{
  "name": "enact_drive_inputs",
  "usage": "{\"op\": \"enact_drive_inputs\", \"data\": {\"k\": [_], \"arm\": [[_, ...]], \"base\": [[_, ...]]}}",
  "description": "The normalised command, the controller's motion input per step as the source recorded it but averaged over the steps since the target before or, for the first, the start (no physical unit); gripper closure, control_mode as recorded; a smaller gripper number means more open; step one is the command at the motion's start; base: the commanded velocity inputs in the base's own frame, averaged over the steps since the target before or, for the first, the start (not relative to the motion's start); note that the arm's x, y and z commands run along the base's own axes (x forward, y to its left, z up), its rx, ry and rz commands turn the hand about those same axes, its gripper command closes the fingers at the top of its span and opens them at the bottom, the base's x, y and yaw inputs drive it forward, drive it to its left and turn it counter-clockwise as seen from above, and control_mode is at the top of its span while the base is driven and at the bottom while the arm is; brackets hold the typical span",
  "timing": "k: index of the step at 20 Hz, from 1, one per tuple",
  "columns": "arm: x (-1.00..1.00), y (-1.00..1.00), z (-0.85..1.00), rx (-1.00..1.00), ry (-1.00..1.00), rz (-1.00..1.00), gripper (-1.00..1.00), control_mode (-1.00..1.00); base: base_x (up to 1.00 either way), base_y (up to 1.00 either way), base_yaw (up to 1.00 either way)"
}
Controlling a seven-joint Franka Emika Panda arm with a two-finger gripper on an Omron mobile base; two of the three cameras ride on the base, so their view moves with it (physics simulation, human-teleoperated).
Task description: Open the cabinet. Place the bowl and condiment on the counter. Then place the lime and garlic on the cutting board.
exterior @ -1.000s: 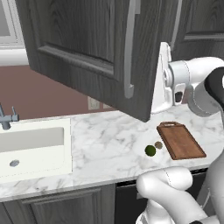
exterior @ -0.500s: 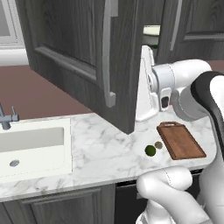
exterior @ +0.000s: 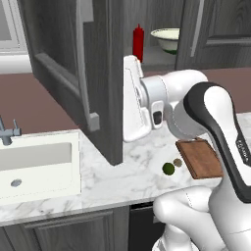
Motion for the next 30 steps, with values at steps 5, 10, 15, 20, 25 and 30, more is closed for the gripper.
{"op": "enact_drive_inputs", "data": {"k": [5,10,15,20,25,30], "arm": [[0.0,0.6,0.0,0.0,0.12,0.04,-1.0,-1.0],[0.0,0.47,0.0,0.0,0.12,0.01,-1.0,-1.0],[0.0,0.25,0.0,0.0,0.04,0.0,-1.0,-1.0],[0.0,0.27,0.0,0.0,0.02,0.0,-1.0,-1.0],[0.0,0.26,0.0,0.0,0.01,0.0,-1.0,-1.0],[0.0,0.11,0.0,0.0,0.0,0.0,-1.0,-1.0]], "base": [[0.0,0.0,0.0],[0.0,0.0,0.0],[0.0,0.0,0.0],[0.0,0.0,0.0],[0.0,0.0,0.0],[0.0,0.0,0.0]]}}
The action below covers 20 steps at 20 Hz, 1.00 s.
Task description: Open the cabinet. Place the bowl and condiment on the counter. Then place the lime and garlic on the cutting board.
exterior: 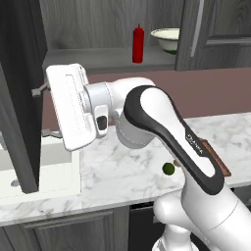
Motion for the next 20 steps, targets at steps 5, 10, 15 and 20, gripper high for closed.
{"op": "enact_drive_inputs", "data": {"k": [5,10,15,20], "arm": [[0.0,0.0,0.01,0.0,0.0,0.0,-1.0,-1.0],[0.0,-0.32,0.03,0.0,0.0,-0.01,-1.0,-1.0],[0.0,-0.63,0.03,0.0,0.0,-0.05,-1.0,-1.0],[0.0,-0.61,0.03,0.0,0.0,-0.05,-1.0,-1.0]], "base": [[0.0,0.0,0.0],[0.0,0.0,0.0],[0.0,0.0,0.0],[0.0,0.0,0.0]]}}
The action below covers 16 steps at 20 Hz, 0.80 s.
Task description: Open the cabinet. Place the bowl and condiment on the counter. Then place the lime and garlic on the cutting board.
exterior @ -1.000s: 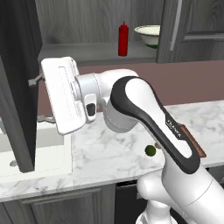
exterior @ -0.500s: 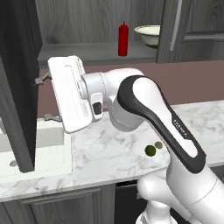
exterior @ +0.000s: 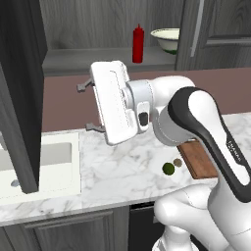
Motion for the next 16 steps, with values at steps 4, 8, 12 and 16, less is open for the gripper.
{"op": "enact_drive_inputs", "data": {"k": [4,8,12,16], "arm": [[0.0,-0.54,0.0,0.0,0.0,-0.02,-1.0,-1.0],[0.0,-0.5,0.0,0.0,0.0,-0.01,-1.0,-1.0],[-0.01,-0.51,0.01,0.0,-0.02,-0.03,-1.0,-1.0],[-0.1,-0.47,0.08,0.0,-0.01,-0.09,-1.0,-1.0]], "base": [[0.0,0.0,0.0],[0.0,0.0,0.0],[0.0,0.0,0.0],[0.0,0.0,0.0]]}}
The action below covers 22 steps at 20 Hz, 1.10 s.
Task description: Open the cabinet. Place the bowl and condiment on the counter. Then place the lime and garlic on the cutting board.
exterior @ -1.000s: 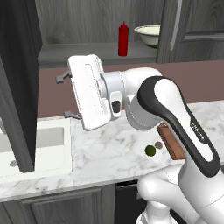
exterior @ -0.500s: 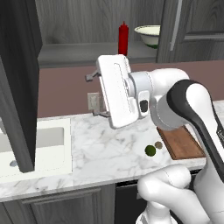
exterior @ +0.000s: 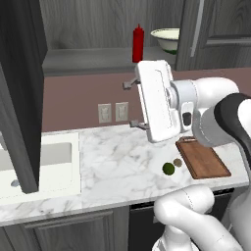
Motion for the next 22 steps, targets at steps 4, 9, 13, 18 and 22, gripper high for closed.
{"op": "enact_drive_inputs", "data": {"k": [4,9,13,18,22], "arm": [[-0.06,-0.49,0.14,0.0,-0.06,-0.07,-1.0,-1.0],[-0.12,-0.48,0.06,-0.09,-0.09,-0.05,-1.0,-1.0],[-0.1,-0.47,0.03,-0.16,-0.1,-0.06,-1.0,-1.0],[-0.07,-0.43,0.0,-0.17,-0.08,-0.06,-1.0,-1.0],[-0.01,-0.36,0.03,-0.17,-0.09,-0.05,-1.0,-1.0]], "base": [[0.0,0.0,0.0],[0.0,0.0,0.0],[0.0,0.0,0.0],[0.0,0.0,0.0],[0.0,0.0,0.0]]}}
